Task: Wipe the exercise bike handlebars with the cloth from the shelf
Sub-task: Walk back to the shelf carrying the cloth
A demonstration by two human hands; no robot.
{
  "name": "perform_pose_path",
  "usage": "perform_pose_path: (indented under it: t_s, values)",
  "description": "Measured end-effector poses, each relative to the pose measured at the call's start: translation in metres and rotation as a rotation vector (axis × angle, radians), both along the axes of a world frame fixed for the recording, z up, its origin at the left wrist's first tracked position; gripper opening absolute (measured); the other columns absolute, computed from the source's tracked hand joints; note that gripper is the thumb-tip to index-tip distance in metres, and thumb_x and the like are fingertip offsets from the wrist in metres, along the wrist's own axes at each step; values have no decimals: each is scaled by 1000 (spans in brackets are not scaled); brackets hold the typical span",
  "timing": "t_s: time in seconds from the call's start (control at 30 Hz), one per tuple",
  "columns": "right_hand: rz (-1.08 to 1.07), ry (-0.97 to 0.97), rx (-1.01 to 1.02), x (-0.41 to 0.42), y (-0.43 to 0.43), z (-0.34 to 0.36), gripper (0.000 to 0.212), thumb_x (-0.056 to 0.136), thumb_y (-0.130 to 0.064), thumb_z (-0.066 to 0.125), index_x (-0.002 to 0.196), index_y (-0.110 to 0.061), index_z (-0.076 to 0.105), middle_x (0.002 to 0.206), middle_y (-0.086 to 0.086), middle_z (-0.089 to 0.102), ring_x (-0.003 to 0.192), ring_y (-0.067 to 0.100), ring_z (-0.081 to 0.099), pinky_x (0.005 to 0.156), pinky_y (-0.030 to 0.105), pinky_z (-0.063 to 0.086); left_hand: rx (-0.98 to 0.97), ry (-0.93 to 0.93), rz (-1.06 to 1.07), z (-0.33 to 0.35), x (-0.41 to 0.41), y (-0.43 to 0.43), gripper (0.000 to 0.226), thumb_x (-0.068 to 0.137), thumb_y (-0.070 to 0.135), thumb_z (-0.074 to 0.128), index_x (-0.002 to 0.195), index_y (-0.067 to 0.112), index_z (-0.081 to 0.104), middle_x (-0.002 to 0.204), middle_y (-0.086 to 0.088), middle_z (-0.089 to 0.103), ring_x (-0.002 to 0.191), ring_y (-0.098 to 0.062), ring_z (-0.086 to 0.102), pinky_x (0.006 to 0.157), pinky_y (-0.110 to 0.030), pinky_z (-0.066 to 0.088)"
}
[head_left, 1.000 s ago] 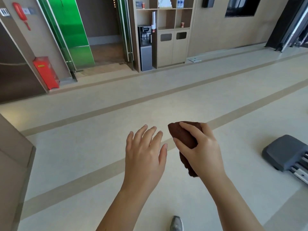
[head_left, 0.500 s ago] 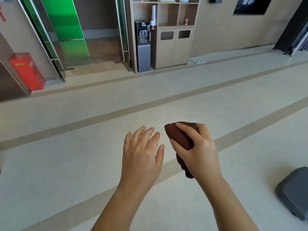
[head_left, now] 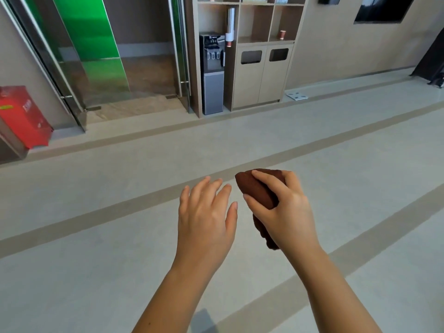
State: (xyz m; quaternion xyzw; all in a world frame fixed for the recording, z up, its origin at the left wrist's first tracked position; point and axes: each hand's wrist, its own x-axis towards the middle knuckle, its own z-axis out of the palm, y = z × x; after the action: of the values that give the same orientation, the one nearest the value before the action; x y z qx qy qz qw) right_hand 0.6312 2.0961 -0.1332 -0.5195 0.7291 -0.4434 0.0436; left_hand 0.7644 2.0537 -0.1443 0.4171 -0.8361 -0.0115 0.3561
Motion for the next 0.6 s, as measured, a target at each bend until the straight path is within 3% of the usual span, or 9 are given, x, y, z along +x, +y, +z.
perform_pose_path:
  t_s: [0.27,0.4,0.6]
  values:
    - [-96,-51,-30,-109,-157,-8,40,77,-31,70,116,-32,61,114,-5,49,67,25,62,56,34,55,-8,-12,-113,-13,-108,-167,25,82,18,63,104,5,67,111,-13,66,111,-33,57,96,-56,36]
    - [-125,-60,-45,-187,-243,-14,41,78,-30,70,117,-32,60,116,-3,49,76,30,63,59,41,56,-26,-2,-128,-13,-187,-258,29,81,20,58,104,4,67,111,-14,66,111,-34,57,95,-57,36]
    - [-127,-3,-44,-299,-373,2,40,78,-32,69,117,-32,61,117,-1,50,84,32,62,65,44,56,-14,-22,-137,5,-298,-387,28,80,16,69,106,5,66,112,-13,66,111,-34,57,97,-56,36]
